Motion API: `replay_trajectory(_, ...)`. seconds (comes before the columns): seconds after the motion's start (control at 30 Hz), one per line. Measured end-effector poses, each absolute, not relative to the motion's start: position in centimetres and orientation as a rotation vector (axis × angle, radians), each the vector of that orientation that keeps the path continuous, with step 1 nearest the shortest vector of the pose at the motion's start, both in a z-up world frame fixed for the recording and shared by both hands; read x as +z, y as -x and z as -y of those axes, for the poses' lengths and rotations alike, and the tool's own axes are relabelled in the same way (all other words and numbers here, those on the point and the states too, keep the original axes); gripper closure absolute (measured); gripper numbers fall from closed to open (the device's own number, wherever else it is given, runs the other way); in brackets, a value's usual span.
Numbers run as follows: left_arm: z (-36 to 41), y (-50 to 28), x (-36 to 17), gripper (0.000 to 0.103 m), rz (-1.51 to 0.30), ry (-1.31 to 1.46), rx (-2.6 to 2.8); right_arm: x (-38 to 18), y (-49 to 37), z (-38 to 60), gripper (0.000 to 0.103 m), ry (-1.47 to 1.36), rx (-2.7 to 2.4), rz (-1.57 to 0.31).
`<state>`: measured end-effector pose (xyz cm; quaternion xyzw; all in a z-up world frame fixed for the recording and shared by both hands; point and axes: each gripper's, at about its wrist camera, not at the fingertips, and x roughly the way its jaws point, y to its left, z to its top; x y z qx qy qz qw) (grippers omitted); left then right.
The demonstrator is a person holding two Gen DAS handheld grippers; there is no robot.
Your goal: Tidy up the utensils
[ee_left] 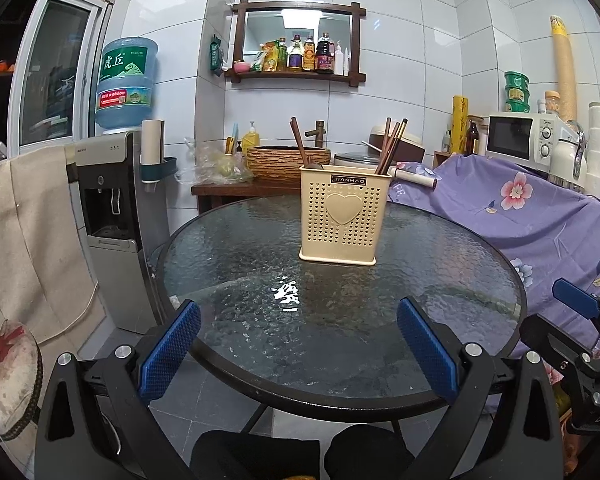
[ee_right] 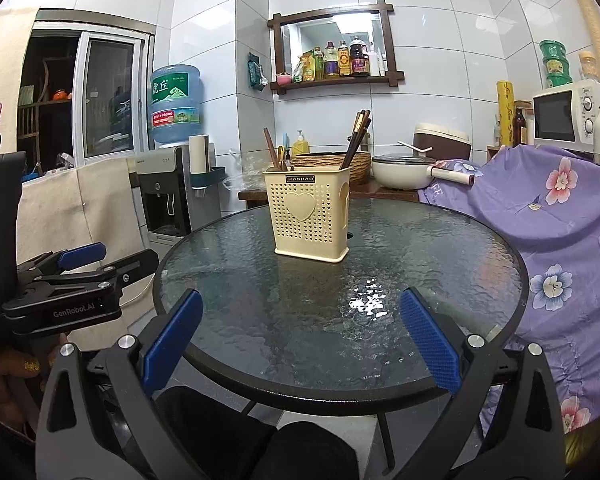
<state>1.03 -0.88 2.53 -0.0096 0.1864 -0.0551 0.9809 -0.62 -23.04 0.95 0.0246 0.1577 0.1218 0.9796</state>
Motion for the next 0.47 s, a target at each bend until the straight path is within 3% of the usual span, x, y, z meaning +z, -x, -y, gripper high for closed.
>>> replay_trajectory(0.47,1.17,-1.11,2.52,0.006,-0.380,0.010,-0.104,0.74,0.87,23.19,0.006,-0.053,0.247,-0.315)
